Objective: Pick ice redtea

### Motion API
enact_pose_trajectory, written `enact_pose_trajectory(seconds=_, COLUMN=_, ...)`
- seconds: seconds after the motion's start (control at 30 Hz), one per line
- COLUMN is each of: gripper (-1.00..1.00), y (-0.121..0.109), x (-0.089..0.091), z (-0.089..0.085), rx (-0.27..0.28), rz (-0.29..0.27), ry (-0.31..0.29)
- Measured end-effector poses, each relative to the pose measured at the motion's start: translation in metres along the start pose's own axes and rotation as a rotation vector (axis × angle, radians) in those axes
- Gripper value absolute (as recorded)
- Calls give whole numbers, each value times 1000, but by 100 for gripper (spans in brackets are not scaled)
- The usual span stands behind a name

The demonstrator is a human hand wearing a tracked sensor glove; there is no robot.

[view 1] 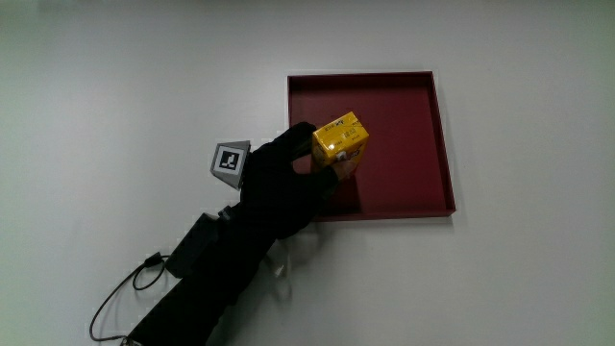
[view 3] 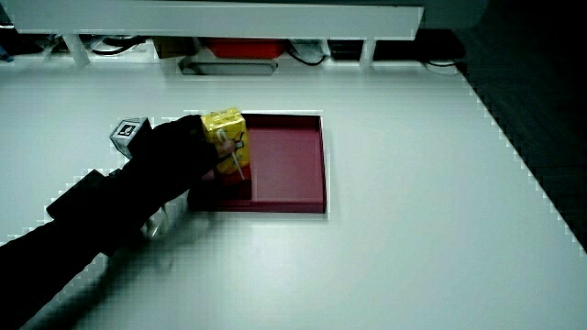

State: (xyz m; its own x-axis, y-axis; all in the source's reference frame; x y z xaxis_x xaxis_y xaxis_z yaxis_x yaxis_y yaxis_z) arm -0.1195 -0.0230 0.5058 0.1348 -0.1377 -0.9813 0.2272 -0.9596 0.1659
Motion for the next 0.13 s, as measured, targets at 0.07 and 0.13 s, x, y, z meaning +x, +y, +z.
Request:
enact_pose_trajectory(seconds=0.07, gripper=100, y=-2, x=10, z=3, rx=-3, rz=6, ry=-12)
enact_pose_trajectory(seconds=0.13, gripper=100, y=-4, x=20, z=7, rx=6, rz=-29, ry=-63)
